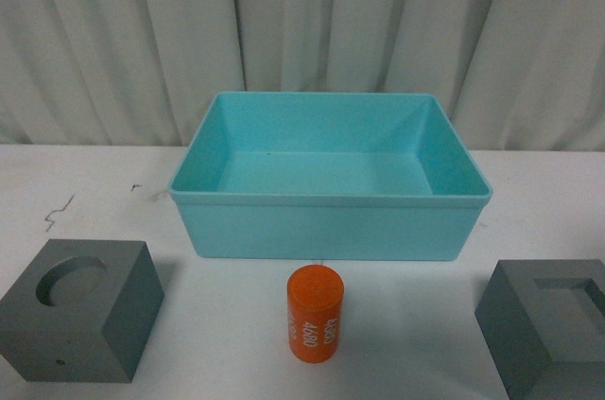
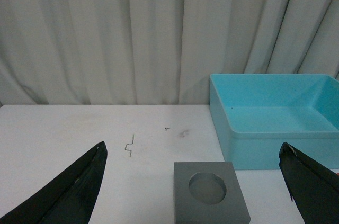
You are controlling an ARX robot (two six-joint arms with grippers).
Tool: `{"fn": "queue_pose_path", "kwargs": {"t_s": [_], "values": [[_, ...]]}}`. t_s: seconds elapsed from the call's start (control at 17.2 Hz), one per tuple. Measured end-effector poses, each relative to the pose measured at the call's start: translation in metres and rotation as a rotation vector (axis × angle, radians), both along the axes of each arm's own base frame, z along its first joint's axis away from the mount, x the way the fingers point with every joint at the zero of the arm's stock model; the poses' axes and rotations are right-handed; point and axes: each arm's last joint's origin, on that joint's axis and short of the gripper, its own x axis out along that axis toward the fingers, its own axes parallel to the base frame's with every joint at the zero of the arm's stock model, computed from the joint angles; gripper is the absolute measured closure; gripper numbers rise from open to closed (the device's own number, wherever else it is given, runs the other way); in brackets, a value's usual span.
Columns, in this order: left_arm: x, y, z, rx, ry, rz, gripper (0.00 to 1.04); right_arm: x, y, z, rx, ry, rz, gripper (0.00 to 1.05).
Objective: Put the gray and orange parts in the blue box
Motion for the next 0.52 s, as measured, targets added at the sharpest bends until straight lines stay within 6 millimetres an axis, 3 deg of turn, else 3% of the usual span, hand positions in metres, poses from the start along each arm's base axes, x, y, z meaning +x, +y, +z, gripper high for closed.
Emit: {"fn": "queue_pose_path", "kwargs": {"t_s": [0.52], "values": [[0.0000, 0.0000, 0.0000, 0.000, 0.000, 0.000, 0.07, 0.0000, 0.0000, 0.0000, 0.000, 0.000, 0.000, 1.03]]}}
